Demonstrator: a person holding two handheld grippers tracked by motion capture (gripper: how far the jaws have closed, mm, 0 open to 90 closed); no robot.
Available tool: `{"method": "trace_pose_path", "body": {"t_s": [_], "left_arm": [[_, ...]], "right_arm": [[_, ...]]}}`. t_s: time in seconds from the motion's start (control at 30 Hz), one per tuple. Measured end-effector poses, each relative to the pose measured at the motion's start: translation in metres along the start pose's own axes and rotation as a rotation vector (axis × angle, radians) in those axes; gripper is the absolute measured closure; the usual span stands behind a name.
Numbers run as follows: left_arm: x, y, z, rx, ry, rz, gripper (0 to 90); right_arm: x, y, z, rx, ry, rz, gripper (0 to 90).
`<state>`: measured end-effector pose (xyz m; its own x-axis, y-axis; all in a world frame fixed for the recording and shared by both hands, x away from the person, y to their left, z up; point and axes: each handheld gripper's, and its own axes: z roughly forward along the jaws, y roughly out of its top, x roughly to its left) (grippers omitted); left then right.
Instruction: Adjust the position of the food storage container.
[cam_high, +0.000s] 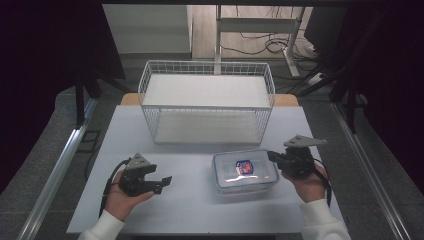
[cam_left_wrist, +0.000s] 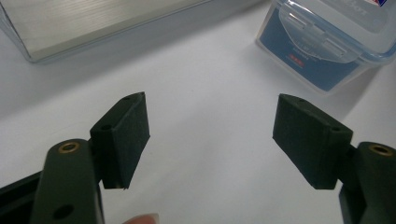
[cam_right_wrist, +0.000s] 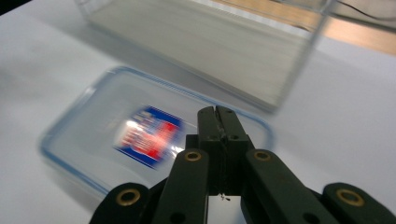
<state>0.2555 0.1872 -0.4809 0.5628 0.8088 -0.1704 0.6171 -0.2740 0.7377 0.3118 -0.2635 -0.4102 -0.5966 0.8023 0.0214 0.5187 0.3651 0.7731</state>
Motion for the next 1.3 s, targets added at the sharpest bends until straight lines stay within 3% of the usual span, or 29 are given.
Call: {"method": "trace_pose_path", "body": {"t_s": [0.17,0.33,0.6,1.07,1.3], "left_arm": [[-0.001,0.001,-0.001,-0.005,0.003,0.000,26.9],[-0.002,0.001,0.001,0.002,0.002,0.007,26.9],[0.000,0.001,0.000,-0.004,-0.001,0.002,26.9],[0.000,0.001,0.002,0.000,-0.004,-0.004,26.9],[0.001,0.001,0.001,-0.003,0.004,-0.008,26.9]], "right_arm": [[-0.027,-0.026,0.004,0.058,-0.064,0.062,88.7],[-0.039,-0.037,0.016,0.120,-0.073,0.087,88.7],[-0.030,-0.041,0.033,0.191,-0.041,0.051,88.7],[-0.028,-0.044,0.034,0.218,-0.049,0.060,88.7],[-0.022,-0.043,0.035,0.221,-0.013,0.055,88.7]]}}
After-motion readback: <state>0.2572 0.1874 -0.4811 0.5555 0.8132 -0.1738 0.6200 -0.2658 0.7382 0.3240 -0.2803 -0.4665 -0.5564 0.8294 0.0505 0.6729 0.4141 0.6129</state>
